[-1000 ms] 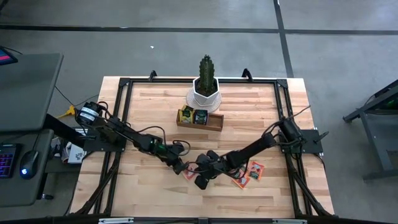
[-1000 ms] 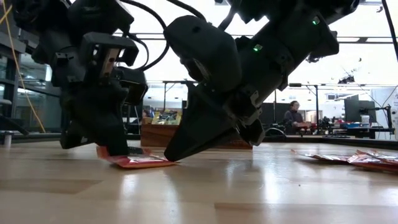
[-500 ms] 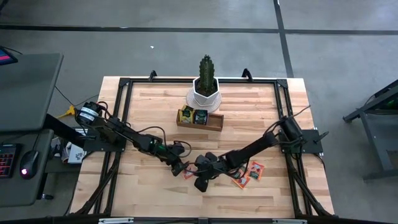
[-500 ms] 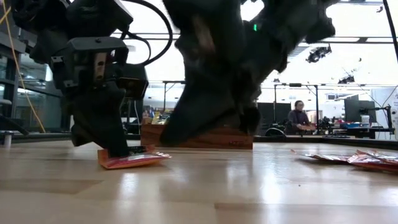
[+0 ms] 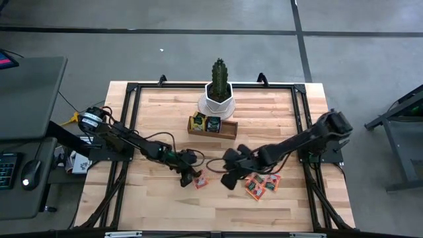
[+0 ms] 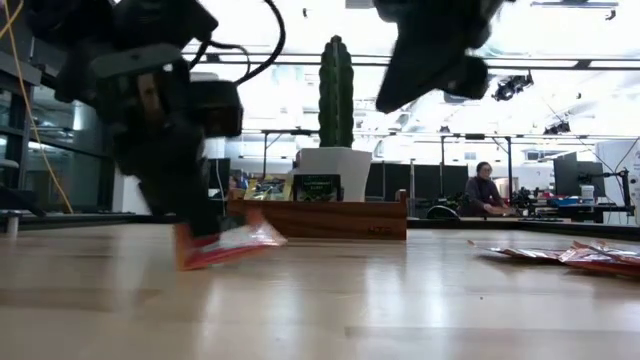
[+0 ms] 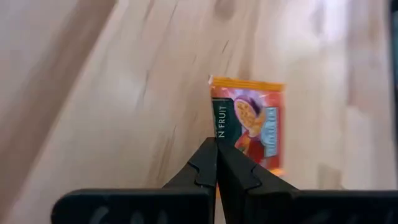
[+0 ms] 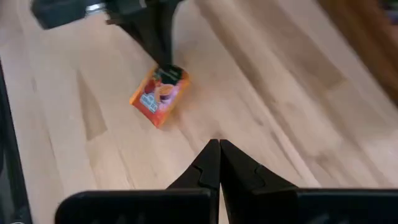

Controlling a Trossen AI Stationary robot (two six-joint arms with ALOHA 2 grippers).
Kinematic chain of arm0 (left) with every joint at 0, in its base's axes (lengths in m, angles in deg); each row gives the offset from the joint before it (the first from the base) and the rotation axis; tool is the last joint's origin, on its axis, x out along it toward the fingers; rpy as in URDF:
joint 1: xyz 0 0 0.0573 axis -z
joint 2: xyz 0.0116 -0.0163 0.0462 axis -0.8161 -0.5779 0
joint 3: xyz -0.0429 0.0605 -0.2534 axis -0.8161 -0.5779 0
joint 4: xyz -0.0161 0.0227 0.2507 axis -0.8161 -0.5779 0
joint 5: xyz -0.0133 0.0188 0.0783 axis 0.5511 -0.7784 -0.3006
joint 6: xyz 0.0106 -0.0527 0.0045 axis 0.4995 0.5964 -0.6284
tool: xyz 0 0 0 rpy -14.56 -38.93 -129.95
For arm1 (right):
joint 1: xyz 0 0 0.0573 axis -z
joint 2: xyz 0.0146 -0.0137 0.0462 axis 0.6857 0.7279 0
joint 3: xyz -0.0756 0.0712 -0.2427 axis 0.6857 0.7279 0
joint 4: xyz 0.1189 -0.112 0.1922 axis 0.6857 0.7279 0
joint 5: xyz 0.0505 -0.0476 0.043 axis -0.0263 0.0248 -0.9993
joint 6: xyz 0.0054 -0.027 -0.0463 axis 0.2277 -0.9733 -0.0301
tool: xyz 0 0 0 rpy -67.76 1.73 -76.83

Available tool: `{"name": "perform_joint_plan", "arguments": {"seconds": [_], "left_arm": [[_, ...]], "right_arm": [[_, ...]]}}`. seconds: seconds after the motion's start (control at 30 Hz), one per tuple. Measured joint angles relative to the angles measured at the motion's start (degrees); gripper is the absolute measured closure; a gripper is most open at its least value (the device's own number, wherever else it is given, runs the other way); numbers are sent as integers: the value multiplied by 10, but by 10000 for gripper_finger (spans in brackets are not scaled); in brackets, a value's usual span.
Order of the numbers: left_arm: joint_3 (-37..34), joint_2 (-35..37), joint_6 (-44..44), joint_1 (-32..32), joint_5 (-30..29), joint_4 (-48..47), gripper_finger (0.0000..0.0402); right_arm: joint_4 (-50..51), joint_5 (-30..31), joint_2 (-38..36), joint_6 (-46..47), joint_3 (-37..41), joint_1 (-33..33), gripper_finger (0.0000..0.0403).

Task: Pick & Place Tea
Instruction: Put the orange tea bag into the right section of the wooden organizer

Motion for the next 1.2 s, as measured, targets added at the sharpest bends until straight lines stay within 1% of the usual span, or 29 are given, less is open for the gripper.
{"name": "perform_joint_plan", "arguments": {"seconds": [0.13, 0.3, 0.4, 0.5, 0.57, 0.7, 0.8, 0.9, 1.07, 1.2], "left_arm": [[0, 36, -56, -31, 11, -19, 401], [0, 108, -140, -65, 12, -44, 401], [0, 152, -186, -87, 13, -63, 401], [0, 189, -235, -118, 28, -56, 401], [12, 197, -272, -143, 47, -67, 401], [71, 197, -344, -188, 86, -131, 401], [138, 192, -409, -213, 84, -196, 401], [207, 168, -459, -244, 74, -262, 401], [312, 119, -514, -284, 74, -368, 401], [367, 73, -526, -296, 75, -391, 401]], "right_arm": [[48, 24, -61, 45, 29, -2, 403], [41, 68, -134, 109, 105, -17, 403], [-5, 98, -177, 154, 175, -30, 403], [-83, 106, -210, 165, 237, -35, 403], [-127, 109, -221, 164, 266, -35, 403], [-178, 106, -225, 150, 293, -25, 403], [-187, 78, -225, 111, 297, -10, 403], [-186, 52, -227, 78, 297, 9, 403], [-180, 6, -228, 11, 296, 46, 403], [-176, -47, -235, -41, 296, 76, 403]]}}
